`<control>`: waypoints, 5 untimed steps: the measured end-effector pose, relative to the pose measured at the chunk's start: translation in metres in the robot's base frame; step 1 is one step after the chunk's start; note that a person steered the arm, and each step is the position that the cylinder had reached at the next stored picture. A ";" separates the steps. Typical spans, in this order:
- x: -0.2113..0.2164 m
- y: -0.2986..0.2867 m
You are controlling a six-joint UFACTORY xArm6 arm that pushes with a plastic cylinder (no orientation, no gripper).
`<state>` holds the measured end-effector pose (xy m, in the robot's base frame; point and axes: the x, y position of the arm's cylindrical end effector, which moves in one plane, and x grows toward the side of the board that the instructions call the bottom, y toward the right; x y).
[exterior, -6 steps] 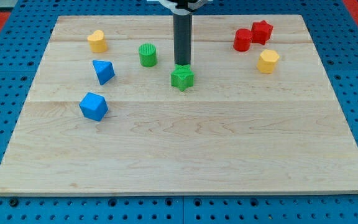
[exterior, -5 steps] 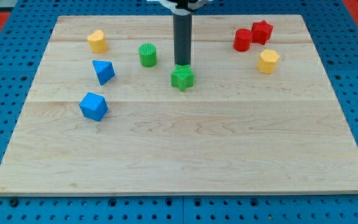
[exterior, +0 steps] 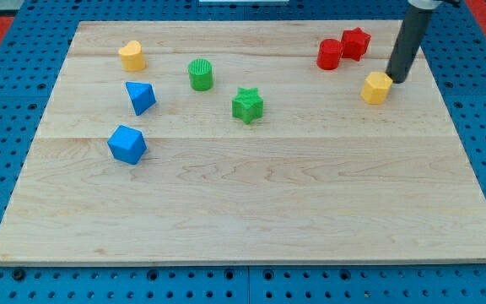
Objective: Push the hexagon parallel to the right of the green star
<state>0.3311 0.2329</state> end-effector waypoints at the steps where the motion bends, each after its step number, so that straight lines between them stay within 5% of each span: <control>1: 0.005 -0.043; 5: 0.059 -0.097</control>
